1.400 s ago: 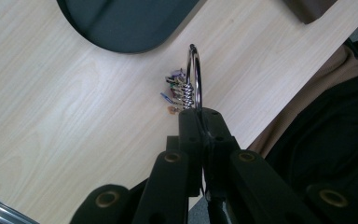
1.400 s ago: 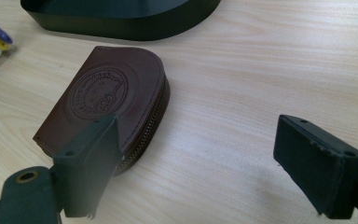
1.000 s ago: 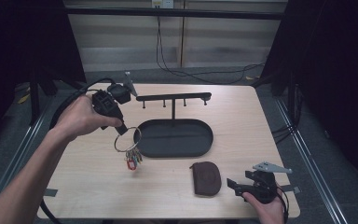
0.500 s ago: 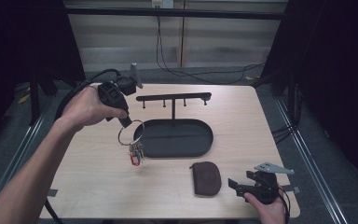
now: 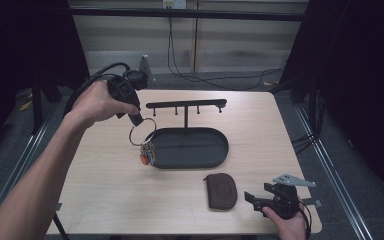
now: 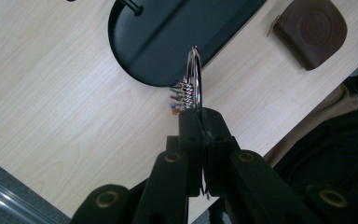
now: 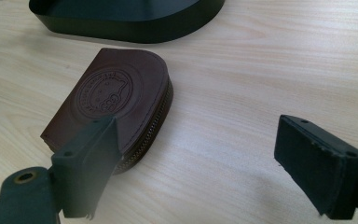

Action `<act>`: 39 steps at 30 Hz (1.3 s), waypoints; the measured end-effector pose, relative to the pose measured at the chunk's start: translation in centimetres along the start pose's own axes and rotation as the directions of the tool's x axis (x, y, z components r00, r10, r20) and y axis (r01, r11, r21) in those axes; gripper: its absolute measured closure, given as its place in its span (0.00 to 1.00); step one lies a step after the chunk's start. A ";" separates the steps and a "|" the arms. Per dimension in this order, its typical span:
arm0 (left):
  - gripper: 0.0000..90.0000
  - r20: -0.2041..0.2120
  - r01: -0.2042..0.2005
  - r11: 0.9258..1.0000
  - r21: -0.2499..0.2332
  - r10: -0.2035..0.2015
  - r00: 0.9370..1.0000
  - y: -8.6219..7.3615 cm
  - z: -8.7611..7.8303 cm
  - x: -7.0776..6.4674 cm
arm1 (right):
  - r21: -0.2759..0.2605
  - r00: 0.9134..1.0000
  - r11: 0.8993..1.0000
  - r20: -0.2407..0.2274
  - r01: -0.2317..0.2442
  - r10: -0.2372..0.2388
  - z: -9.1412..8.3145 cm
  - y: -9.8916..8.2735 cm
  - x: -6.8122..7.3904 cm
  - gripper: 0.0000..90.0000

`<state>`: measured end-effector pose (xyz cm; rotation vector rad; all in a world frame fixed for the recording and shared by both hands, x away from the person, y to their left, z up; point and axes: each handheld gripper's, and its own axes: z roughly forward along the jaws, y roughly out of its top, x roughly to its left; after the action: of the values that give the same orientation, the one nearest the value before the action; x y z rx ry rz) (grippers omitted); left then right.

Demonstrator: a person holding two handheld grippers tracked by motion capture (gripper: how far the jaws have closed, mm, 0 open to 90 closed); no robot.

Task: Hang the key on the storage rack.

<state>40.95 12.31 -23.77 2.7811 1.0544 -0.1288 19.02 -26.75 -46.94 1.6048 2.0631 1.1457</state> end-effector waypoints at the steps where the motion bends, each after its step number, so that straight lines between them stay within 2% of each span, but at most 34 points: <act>1: 0.98 0.002 -0.003 1.000 0.001 0.003 1.000 0.3 0.1 0.2 | 0.001 1.000 1.000 -0.001 0.001 -0.001 0.0 0.0 0.0 0.16; 6: 0.98 -0.002 0.019 1.000 -0.001 -0.019 1.000 1.1 0.3 0.7 | 0.004 1.000 1.000 -0.004 0.007 -0.007 0.1 0.0 0.1 0.16; 14: 0.98 0.008 0.025 1.000 -0.007 -0.025 1.000 2.7 0.5 1.3 | 0.003 1.000 1.000 -0.005 0.005 -0.005 0.0 0.0 0.1 0.16; 18: 0.98 -0.011 0.037 0.999 -0.012 -0.038 0.999 3.6 0.7 1.6 | 0.007 1.000 1.000 -0.006 0.008 -0.008 0.1 0.0 0.1 0.16; 21: 0.98 -0.028 0.041 0.999 -0.008 -0.041 0.999 3.9 1.0 1.9 | 0.004 1.000 1.000 -0.008 0.008 -0.008 0.0 0.0 0.1 0.16; 23: 0.98 -0.023 0.044 0.999 -0.013 -0.044 0.999 3.8 1.1 2.0 | 0.003 1.000 1.000 -0.010 0.008 -0.008 0.0 0.0 0.1 0.16; 25: 0.98 -0.041 0.049 0.999 -0.013 -0.049 0.998 3.9 1.4 2.3 | 0.003 1.000 1.000 -0.012 0.009 -0.009 0.0 0.0 0.1 0.16; 28: 0.98 -0.048 0.066 0.998 -0.005 -0.066 0.997 4.0 1.8 2.4 | 0.007 1.000 1.000 -0.011 0.011 -0.011 0.1 0.0 0.1 0.16; 29: 0.98 -0.059 0.060 0.998 -0.003 -0.060 0.996 4.1 2.0 2.5 | 0.006 1.000 1.000 -0.013 0.011 -0.011 0.1 0.0 0.1 0.16; 32: 0.98 -0.065 0.066 0.998 0.003 -0.065 0.996 4.3 2.6 2.6 | 0.004 1.000 1.000 -0.013 0.011 -0.011 0.1 0.0 0.1 0.16; 33: 0.98 -0.054 0.060 0.998 0.007 -0.059 0.997 4.5 3.1 2.7 | 0.005 1.000 1.000 -0.011 0.009 -0.009 0.0 0.0 0.1 0.16; 34: 0.98 -0.057 0.074 0.997 0.007 -0.073 0.996 4.6 3.3 2.6 | 0.005 1.000 1.000 -0.010 0.008 -0.008 0.0 0.0 0.1 0.16; 39: 0.98 -0.078 0.081 0.997 0.012 -0.080 0.994 4.7 3.9 3.0 | 0.005 1.000 1.000 -0.013 0.013 -0.013 0.1 0.0 0.1 0.16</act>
<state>46.26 10.10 -27.40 2.7782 1.1895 -0.0400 18.99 -26.62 -46.97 1.5881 2.0829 1.1512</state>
